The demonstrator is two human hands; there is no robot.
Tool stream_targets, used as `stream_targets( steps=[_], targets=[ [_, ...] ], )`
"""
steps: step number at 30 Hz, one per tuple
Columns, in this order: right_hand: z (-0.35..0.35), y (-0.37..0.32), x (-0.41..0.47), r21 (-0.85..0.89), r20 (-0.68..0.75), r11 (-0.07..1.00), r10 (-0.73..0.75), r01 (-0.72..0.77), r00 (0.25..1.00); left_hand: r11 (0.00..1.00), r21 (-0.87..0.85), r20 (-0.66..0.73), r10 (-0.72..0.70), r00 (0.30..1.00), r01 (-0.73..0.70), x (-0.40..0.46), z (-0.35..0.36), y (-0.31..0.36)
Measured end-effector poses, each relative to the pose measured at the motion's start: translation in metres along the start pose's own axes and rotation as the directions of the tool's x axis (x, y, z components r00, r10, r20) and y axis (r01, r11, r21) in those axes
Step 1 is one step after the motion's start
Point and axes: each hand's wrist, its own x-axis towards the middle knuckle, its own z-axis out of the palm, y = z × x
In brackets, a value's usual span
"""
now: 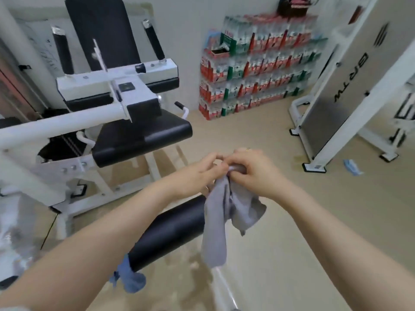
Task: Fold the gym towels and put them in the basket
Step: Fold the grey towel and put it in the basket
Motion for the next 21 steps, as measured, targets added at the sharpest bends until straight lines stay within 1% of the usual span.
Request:
stream_targets(
  steps=[2,4,5,7,9,10,11,12,13,14,15,17,18,19,20,21],
  targets=[
    [-0.02,0.03,-0.017,-0.234,-0.176,0.971,-0.088,0.045,0.98,0.999,-0.049,0.023,0.024,0.999,-0.022,0.035,0.028,0.019],
    [-0.041,0.058,-0.03,-0.395,-0.317,0.917,-0.198,0.06,0.928,0.989,-0.145,0.027,0.027,0.999,-0.023,0.067,0.049,0.036],
    [-0.052,0.072,-0.035,-0.46,-0.363,0.887,-0.228,0.039,0.903,0.985,-0.169,0.019,0.027,0.999,-0.023,0.082,0.057,0.045],
    [-0.073,0.099,-0.041,-0.555,-0.442,0.832,-0.279,-0.016,0.852,0.987,-0.159,0.005,0.042,0.999,-0.041,0.11,0.073,0.062],
    [-0.093,0.124,-0.044,-0.575,-0.494,0.816,-0.287,-0.061,0.82,0.989,-0.128,-0.004,0.069,0.998,-0.069,0.142,0.083,0.074],
    [-0.101,0.137,-0.044,-0.568,-0.507,0.82,-0.273,-0.078,0.818,0.992,-0.079,-0.014,0.102,0.995,-0.103,0.159,0.087,0.078],
    [-0.108,0.15,-0.044,-0.564,-0.506,0.821,-0.253,-0.095,0.824,0.988,0.038,-0.028,0.152,0.988,-0.151,0.177,0.09,0.082],
    [-0.114,0.164,-0.042,-0.567,-0.504,0.816,-0.238,-0.11,0.83,0.955,0.22,-0.037,0.21,0.977,-0.198,0.196,0.093,0.086],
    [-0.122,0.179,-0.04,-0.585,-0.496,0.8,-0.226,-0.13,0.839,0.881,0.408,-0.039,0.278,0.96,-0.239,0.214,0.096,0.091],
    [-0.13,0.195,-0.038,-0.602,-0.472,0.783,-0.191,-0.157,0.861,0.795,0.542,-0.034,0.344,0.938,-0.272,0.231,0.099,0.096],
    [-0.139,0.211,-0.036,-0.6,-0.419,0.78,-0.118,-0.177,0.9,0.736,0.605,-0.023,0.397,0.917,-0.304,0.249,0.102,0.1],
    [-0.16,0.246,-0.027,-0.553,-0.239,0.805,0.095,-0.216,0.966,0.69,0.637,-0.017,0.457,0.889,-0.343,0.29,0.106,0.103],
    [-0.171,0.265,-0.019,-0.524,-0.149,0.815,0.2,-0.249,0.968,0.676,0.647,-0.027,0.481,0.877,-0.351,0.313,0.106,0.103],
    [-0.182,0.284,-0.008,-0.49,-0.082,0.82,0.297,-0.298,0.951,0.651,0.673,-0.032,0.501,0.865,-0.352,0.335,0.105,0.104],
    [-0.191,0.3,0.007,-0.409,-0.065,0.841,0.359,-0.353,0.931,0.61,0.707,-0.04,0.54,0.841,-0.358,0.358,0.102,0.105],
    [-0.202,0.315,0.025,-0.288,-0.089,0.872,0.388,-0.397,0.917,0.544,0.751,-0.033,0.597,0.802,-0.374,0.382,0.098,0.108]
  ],
)
